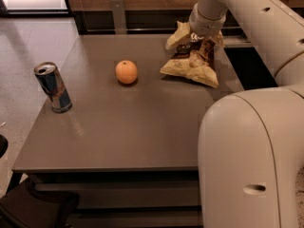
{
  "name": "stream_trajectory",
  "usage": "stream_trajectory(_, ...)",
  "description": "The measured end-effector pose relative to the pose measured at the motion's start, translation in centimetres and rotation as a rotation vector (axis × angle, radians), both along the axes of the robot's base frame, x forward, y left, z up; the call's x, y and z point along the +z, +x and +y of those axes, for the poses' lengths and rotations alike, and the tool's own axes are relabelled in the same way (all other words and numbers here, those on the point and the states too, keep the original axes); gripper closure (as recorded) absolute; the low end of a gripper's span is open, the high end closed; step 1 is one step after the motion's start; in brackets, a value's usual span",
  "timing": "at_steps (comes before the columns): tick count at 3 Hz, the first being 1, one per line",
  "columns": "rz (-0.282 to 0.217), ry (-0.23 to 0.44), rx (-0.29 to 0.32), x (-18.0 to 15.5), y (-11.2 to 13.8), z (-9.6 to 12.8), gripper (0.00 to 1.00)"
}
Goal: Move brown chip bag near redbull can
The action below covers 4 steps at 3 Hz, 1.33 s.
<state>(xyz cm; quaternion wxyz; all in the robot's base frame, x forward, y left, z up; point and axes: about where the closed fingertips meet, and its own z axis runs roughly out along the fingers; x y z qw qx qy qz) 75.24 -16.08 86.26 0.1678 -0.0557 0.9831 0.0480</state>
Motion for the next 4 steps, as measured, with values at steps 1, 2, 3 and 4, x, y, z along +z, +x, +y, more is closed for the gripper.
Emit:
stream_trajectory(1,0.023,0.056,0.025,-2.42,0.77,1.91,0.02)
stream_trajectory(2,0.025,0.052,0.025,-2.62,0.82,1.94,0.25)
stream_trajectory(3,0.028,0.052,0.027,-2.96,0.9,2.08,0.48)
stream_trajectory(4,0.03,0.052,0.028,-3.12,0.95,2.17,0.71)
